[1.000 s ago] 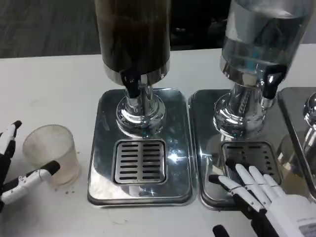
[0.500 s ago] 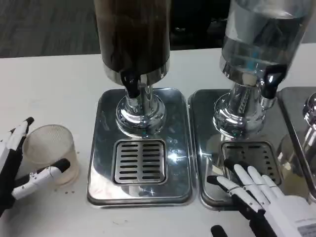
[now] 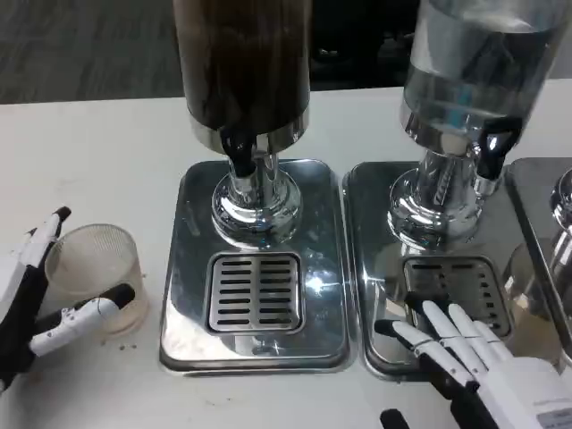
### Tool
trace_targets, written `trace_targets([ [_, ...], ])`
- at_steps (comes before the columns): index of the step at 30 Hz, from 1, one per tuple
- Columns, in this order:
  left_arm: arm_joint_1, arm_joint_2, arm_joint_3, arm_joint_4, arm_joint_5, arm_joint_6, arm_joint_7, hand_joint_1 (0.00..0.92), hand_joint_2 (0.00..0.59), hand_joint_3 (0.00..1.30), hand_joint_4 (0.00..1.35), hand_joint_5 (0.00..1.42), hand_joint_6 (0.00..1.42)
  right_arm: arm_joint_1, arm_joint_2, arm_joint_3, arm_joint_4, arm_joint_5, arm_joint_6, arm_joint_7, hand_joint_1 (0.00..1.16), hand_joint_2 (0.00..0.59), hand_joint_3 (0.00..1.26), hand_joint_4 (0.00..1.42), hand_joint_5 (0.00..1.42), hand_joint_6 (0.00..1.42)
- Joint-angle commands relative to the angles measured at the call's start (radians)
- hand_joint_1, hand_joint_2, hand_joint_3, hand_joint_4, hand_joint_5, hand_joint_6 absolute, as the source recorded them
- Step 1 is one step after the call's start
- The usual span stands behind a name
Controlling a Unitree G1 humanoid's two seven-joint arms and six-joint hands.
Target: Grasp the cup under the faucet to collect the drink, then remove the cup.
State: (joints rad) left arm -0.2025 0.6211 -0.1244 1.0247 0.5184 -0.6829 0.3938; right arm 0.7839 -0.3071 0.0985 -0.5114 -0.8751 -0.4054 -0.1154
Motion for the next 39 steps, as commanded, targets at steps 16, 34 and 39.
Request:
trace_targets([
  [16, -0.071, -0.013, -0.071, 0.063, 0.007, -0.054, 0.020, 0.010, 0.009, 0.00, 0.00, 0.01, 0.07, 0.011, 0.010, 0.009, -0.011, -0.002, 0.015, -0.017, 0.49, 0.472, 0.18, 0.02, 0.00, 0.05],
  [34, -0.073, -0.057, -0.071, 0.121, -0.050, -0.146, -0.038, 0.157, 0.071, 0.09, 0.07, 0.27, 0.36, 0.004, 0.005, 0.007, -0.014, 0.019, 0.020, 0.003, 0.54, 0.486, 0.21, 0.09, 0.01, 0.06],
  [39, -0.060, -0.070, -0.068, 0.114, -0.075, -0.162, -0.047, 0.263, 0.092, 0.23, 0.26, 0.51, 0.71, 0.006, 0.001, 0.005, -0.021, 0.028, 0.026, 0.013, 0.61, 0.481, 0.22, 0.11, 0.03, 0.07],
])
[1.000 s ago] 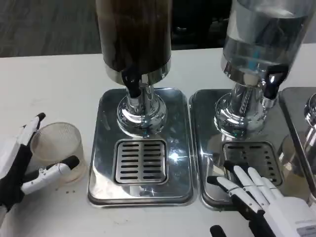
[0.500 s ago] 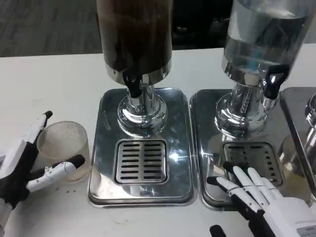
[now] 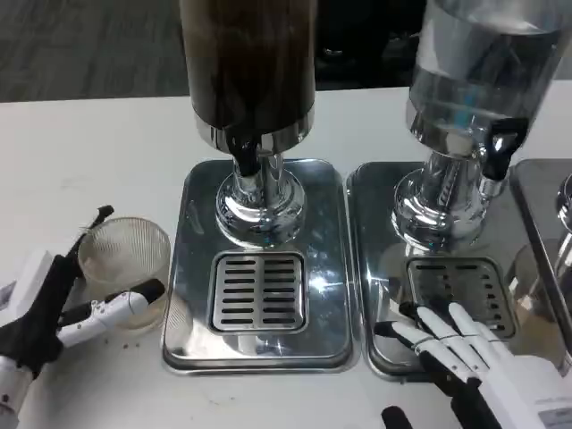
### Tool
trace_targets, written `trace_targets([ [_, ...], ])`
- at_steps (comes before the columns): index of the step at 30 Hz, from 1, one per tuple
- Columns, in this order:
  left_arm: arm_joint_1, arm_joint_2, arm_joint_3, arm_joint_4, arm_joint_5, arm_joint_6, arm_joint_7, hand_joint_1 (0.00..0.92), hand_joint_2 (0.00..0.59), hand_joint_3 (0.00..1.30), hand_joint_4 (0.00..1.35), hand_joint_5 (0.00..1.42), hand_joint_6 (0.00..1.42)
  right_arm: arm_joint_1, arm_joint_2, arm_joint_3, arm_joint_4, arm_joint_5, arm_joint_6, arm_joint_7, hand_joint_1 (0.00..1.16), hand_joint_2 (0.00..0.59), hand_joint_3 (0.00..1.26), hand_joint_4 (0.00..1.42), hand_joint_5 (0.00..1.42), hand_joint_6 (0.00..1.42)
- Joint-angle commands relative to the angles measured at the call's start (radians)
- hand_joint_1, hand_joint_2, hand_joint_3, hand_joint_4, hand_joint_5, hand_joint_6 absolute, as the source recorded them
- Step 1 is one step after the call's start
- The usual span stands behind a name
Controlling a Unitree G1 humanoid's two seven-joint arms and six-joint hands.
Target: Grasp the cup under the faucet to collect the drink, then remove the cup.
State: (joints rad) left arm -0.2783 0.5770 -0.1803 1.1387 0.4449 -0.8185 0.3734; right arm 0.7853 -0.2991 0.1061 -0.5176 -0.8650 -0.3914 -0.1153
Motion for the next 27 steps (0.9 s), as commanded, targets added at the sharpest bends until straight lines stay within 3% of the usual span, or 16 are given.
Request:
trace_targets([
  [1, 0.018, -0.031, -0.010, -0.001, -0.008, -0.030, -0.028, 0.271, 0.096, 0.26, 0.29, 0.56, 0.77, 0.004, -0.008, -0.003, -0.015, 0.020, 0.013, 0.015, 0.62, 0.482, 0.22, 0.11, 0.03, 0.07],
  [6, 0.031, -0.047, -0.005, -0.009, -0.034, -0.040, -0.032, 0.345, 0.109, 0.43, 0.49, 0.78, 1.03, 0.004, -0.012, -0.003, -0.018, 0.030, 0.019, 0.024, 0.63, 0.480, 0.23, 0.13, 0.04, 0.07],
  [9, 0.040, -0.049, -0.007, -0.018, -0.033, -0.044, -0.020, 0.487, 0.067, 0.53, 0.60, 0.87, 1.12, 0.005, -0.013, -0.003, -0.021, 0.037, 0.025, 0.032, 0.64, 0.480, 0.23, 0.13, 0.04, 0.08],
  [12, 0.053, -0.049, -0.007, -0.031, -0.024, -0.051, 0.010, 0.536, 0.038, 0.57, 0.66, 0.91, 1.17, 0.008, -0.015, -0.004, -0.023, 0.043, 0.027, 0.037, 0.64, 0.480, 0.23, 0.14, 0.04, 0.08],
  [18, 0.082, -0.038, -0.005, -0.062, -0.001, -0.070, 0.094, 0.507, 0.001, 0.62, 0.74, 0.97, 1.24, 0.006, -0.020, -0.006, -0.026, 0.053, 0.026, 0.048, 0.65, 0.480, 0.23, 0.15, 0.05, 0.08],
  [27, 0.130, -0.014, 0.033, -0.129, 0.020, -0.107, 0.203, 0.483, 0.000, 0.65, 0.78, 1.00, 1.28, 0.000, -0.025, -0.011, -0.027, 0.075, 0.023, 0.061, 0.65, 0.480, 0.23, 0.17, 0.06, 0.08],
])
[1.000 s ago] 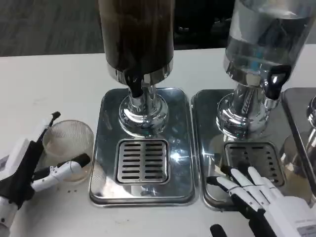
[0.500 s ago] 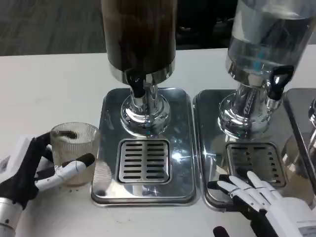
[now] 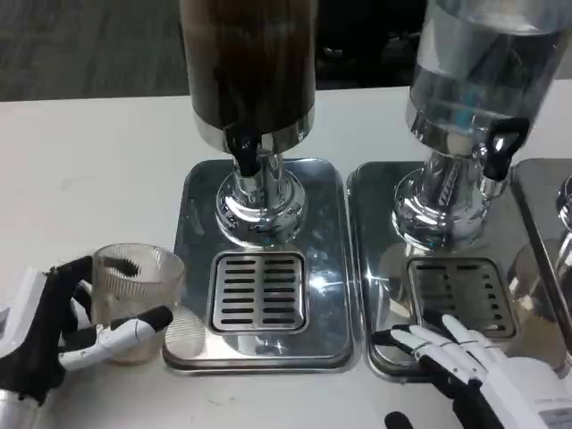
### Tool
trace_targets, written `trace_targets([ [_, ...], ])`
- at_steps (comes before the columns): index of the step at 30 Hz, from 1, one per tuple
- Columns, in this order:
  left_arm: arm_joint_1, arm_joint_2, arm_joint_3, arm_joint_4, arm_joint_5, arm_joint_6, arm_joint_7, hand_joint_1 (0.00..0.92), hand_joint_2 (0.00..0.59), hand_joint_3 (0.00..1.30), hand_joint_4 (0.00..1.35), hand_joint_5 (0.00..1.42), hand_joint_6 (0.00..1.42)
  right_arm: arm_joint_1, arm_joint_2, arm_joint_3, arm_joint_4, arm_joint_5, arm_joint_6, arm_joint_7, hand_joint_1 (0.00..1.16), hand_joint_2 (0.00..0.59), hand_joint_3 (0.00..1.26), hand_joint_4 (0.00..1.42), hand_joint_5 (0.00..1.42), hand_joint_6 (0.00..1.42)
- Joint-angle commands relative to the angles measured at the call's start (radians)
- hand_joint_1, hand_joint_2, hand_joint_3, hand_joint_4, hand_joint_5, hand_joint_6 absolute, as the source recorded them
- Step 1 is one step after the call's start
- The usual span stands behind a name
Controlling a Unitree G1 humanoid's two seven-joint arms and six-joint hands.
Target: Grasp the cup under the faucet to collect the drink, then remove the cup.
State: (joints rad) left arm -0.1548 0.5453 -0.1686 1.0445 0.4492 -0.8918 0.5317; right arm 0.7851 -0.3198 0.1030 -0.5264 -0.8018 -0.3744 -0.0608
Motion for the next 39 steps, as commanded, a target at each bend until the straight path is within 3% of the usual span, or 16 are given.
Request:
trace_targets([
  [1, 0.010, 0.021, 0.027, -0.043, 0.016, -0.039, 0.056, 0.483, 0.000, 0.65, 0.78, 1.01, 1.28, 0.000, -0.005, -0.008, -0.017, 0.014, 0.005, 0.006, 0.65, 0.480, 0.23, 0.18, 0.06, 0.08],
  [8, 0.018, 0.021, 0.071, -0.091, 0.035, -0.075, 0.106, 0.483, 0.000, 0.66, 0.79, 1.02, 1.31, 0.001, 0.001, -0.005, -0.013, 0.016, 0.003, -0.001, 0.65, 0.476, 0.23, 0.19, 0.06, 0.08],
  [14, -0.012, 0.003, 0.068, -0.122, 0.070, -0.075, 0.124, 0.483, 0.000, 0.66, 0.79, 1.02, 1.31, 0.005, 0.004, -0.006, -0.013, 0.016, 0.001, -0.009, 0.64, 0.474, 0.24, 0.19, 0.07, 0.09],
  [25, -0.111, -0.071, -0.011, -0.059, 0.180, -0.039, 0.167, 0.477, 0.001, 0.67, 0.79, 1.02, 1.31, 0.022, 0.019, -0.011, -0.038, 0.006, -0.001, -0.030, 0.63, 0.482, 0.24, 0.19, 0.07, 0.09],
  [39, -0.203, -0.106, -0.095, 0.049, 0.199, 0.001, 0.180, 0.473, 0.000, 0.67, 0.79, 1.02, 1.30, 0.093, 0.063, -0.016, -0.090, -0.018, 0.006, -0.047, 0.62, 0.475, 0.24, 0.20, 0.07, 0.10],
])
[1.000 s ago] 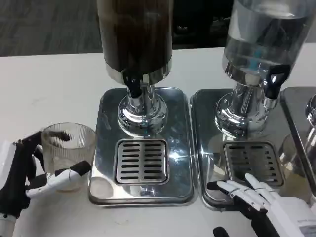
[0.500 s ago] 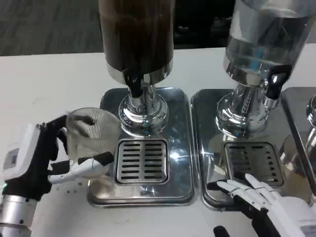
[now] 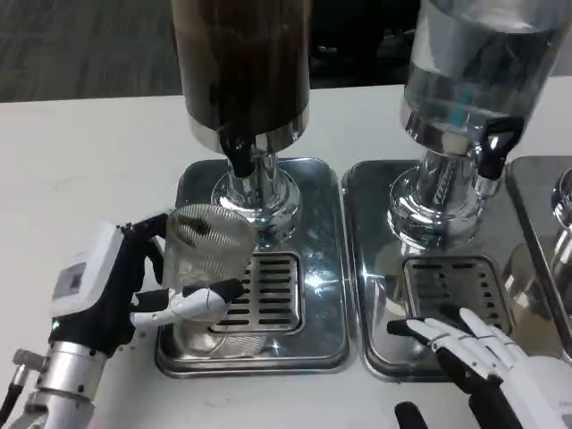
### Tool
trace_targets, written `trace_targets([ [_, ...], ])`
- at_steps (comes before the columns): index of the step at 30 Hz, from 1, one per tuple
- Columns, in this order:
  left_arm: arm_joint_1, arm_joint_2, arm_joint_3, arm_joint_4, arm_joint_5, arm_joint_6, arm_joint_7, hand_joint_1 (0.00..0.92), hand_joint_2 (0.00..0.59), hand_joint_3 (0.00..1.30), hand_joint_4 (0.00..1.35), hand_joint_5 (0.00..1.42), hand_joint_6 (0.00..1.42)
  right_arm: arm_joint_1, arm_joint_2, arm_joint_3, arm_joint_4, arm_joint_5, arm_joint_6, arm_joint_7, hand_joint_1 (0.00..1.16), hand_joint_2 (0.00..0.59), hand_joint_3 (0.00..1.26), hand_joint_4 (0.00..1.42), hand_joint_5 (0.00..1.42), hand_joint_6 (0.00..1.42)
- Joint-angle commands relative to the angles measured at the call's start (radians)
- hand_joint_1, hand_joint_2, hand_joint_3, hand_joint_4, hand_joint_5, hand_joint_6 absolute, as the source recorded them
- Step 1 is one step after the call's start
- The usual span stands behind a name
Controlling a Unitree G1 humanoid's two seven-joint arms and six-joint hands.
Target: Grasp the cup under the faucet to collect the drink, then remove the cup.
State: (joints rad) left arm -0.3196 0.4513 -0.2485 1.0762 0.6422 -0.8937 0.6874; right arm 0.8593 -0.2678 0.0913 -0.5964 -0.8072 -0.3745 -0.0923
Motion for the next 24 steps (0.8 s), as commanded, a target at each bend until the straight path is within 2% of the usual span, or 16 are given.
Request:
trace_targets([
  [1, -0.043, -0.013, -0.018, 0.022, 0.004, 0.003, 0.024, 0.473, 0.000, 0.67, 0.79, 1.02, 1.30, 0.021, 0.014, -0.004, -0.023, -0.015, 0.007, -0.015, 0.62, 0.475, 0.24, 0.20, 0.07, 0.10],
  [8, -0.073, -0.032, -0.042, 0.047, -0.001, 0.011, 0.012, 0.473, 0.000, 0.67, 0.79, 1.02, 1.30, 0.041, 0.034, -0.001, -0.040, -0.029, 0.011, -0.009, 0.61, 0.473, 0.24, 0.20, 0.08, 0.10],
  [24, -0.134, -0.075, -0.092, 0.084, 0.000, 0.044, -0.002, 0.462, 0.004, 0.66, 0.78, 1.01, 1.28, 0.081, 0.051, 0.007, -0.068, -0.037, 0.020, -0.004, 0.60, 0.473, 0.24, 0.20, 0.09, 0.11],
])
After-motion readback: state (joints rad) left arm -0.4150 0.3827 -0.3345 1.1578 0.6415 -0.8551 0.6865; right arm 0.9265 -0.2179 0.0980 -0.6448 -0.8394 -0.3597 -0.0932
